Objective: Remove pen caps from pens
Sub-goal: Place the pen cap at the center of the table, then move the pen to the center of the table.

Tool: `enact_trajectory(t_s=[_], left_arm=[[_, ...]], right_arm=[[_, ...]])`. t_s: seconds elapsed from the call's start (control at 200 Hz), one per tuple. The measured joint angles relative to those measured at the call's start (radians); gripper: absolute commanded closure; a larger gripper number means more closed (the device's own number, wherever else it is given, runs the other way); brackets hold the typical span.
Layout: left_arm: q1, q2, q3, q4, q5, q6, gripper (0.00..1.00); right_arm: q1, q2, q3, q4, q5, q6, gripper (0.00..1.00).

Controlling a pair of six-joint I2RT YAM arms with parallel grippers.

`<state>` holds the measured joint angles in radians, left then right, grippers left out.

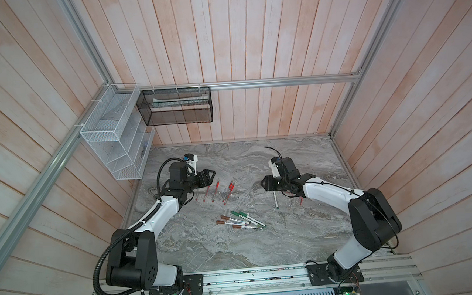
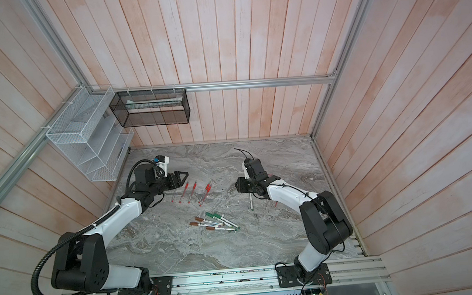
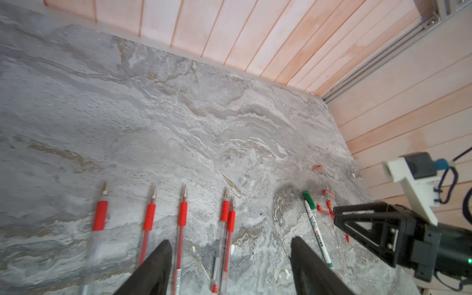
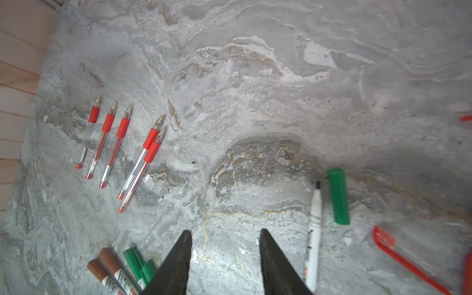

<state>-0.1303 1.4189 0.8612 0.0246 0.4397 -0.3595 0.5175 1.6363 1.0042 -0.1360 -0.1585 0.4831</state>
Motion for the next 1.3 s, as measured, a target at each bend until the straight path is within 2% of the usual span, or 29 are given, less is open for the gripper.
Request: enact_trajectory(t_s=[0.2, 0.43, 0.625, 0.805, 0.955, 1.301], left_arm=[[0.084, -0.031, -0.014, 0.027, 0.027, -0.003, 0.22], [0.111, -0.031, -0.014, 0.028, 0.054, -0.003, 0.18], [0.117, -0.031, -0.014, 0.025, 0.062, -0.003, 0.17], [0.140, -0.031, -0.014, 0.023, 0.066, -0.004, 0.17], [0.154, -0.031, -0.014, 0.025, 0.067, -0.011, 0.17], [0.163, -0.034, -0.014, 0.027, 0.079, -0.019, 0.17]], right_arm=[[0.010, 0.127, 0.065, -0.105, 0.075, 0.005, 0.58], [0.010, 0.078, 0.027, -0.189, 0.167, 0.021, 0.57], [0.013, 0.076, -0.016, -0.204, 0.180, 0.034, 0.58], [0.022, 0.090, -0.042, -0.193, 0.190, 0.039, 0.73], [0.053, 0.117, -0.016, -0.185, 0.198, 0.029, 0.93], [0.139, 0.353, 0.276, -0.140, 0.133, 0.066, 0.94]])
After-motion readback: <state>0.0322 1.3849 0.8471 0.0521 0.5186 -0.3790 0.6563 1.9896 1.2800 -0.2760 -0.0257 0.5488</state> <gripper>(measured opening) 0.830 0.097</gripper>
